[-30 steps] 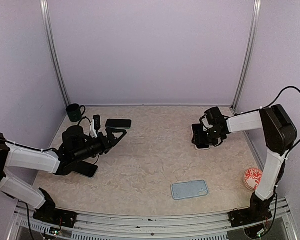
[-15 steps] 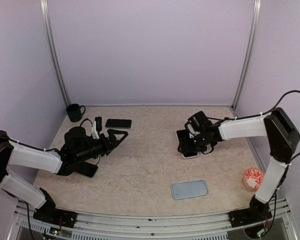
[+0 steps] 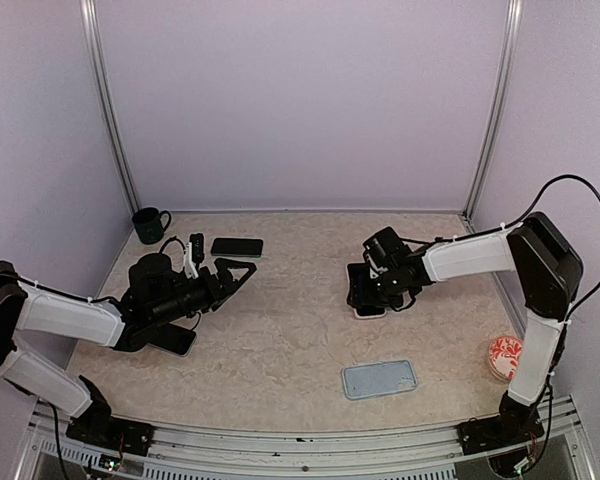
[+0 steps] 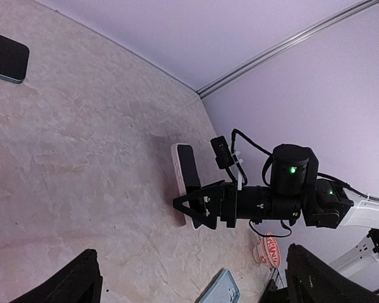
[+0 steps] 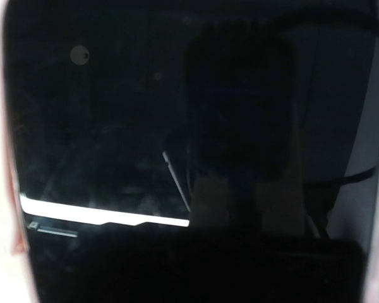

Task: Put the phone into the phone case
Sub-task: Place the phone with the phone case at the center of the board.

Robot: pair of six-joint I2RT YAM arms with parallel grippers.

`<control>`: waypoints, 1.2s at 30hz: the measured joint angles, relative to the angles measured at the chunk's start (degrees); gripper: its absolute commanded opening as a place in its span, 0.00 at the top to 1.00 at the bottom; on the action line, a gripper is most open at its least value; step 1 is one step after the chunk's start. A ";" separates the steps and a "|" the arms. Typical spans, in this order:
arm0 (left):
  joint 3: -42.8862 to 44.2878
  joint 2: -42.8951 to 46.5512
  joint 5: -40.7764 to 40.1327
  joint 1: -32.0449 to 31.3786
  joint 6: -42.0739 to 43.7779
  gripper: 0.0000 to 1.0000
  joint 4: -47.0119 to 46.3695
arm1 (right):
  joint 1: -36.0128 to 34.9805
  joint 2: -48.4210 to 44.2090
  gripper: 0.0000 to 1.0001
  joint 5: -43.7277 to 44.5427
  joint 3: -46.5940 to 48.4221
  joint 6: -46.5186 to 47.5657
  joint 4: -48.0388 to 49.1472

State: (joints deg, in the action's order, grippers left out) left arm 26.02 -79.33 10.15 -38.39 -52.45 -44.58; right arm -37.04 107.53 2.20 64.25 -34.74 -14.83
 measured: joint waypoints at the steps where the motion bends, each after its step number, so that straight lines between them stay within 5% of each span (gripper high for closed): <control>1: 0.00 0.00 -0.02 0.00 0.02 0.01 0.00 | 0.00 0.28 0.21 0.02 0.28 -0.26 0.11; 20: -0.39 0.15 -0.09 0.22 -0.04 0.01 -0.07 | -1.40 0.83 0.13 2.01 0.79 -3.45 0.50; 26: -0.39 0.26 -0.11 0.44 -0.04 0.01 0.00 | -1.79 0.79 0.01 3.30 0.76 -3.69 0.48; 36: -0.33 3.56 -1.25 1.11 0.61 0.01 3.13 | -2.56 -3.32 0.01 8.59 0.22 -0.44 -1.75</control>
State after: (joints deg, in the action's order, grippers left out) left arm 25.69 -75.77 8.91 -37.28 -51.83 -41.45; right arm -39.59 104.20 10.79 64.47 -35.18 -16.58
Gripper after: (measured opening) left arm 0.989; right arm 0.995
